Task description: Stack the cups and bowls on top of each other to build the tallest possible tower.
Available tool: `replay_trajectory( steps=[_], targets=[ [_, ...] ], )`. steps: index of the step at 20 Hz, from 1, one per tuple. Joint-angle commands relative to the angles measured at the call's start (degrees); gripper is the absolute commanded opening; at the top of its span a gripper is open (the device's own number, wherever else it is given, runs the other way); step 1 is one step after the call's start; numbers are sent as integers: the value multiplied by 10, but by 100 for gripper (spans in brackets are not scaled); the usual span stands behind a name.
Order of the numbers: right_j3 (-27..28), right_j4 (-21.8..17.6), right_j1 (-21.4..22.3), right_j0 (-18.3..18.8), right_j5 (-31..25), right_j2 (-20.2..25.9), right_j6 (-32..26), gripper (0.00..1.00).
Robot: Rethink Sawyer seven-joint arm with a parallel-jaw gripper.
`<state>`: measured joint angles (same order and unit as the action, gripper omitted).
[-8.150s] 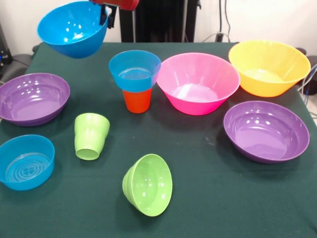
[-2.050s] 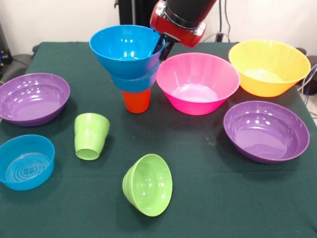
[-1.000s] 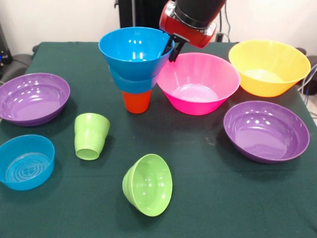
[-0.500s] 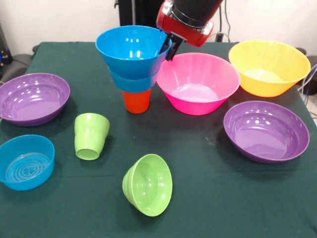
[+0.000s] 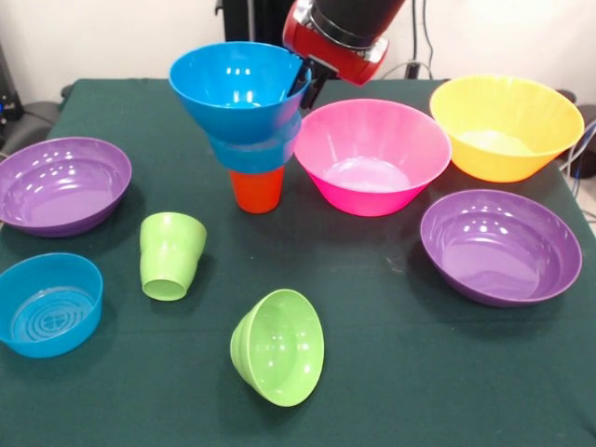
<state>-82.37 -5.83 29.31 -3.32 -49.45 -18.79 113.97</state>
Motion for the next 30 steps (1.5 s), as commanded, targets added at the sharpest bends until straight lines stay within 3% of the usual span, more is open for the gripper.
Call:
replay_trajectory(
  steps=[1, 11, 30],
  targets=[
    [-19, -13, -28, 14, 60, 45, 52, 0],
    [24, 9, -62, 8, 56, 58, 65, 0],
    [-3, 24, -41, 12, 60, 69, 66, 0]
  ],
)
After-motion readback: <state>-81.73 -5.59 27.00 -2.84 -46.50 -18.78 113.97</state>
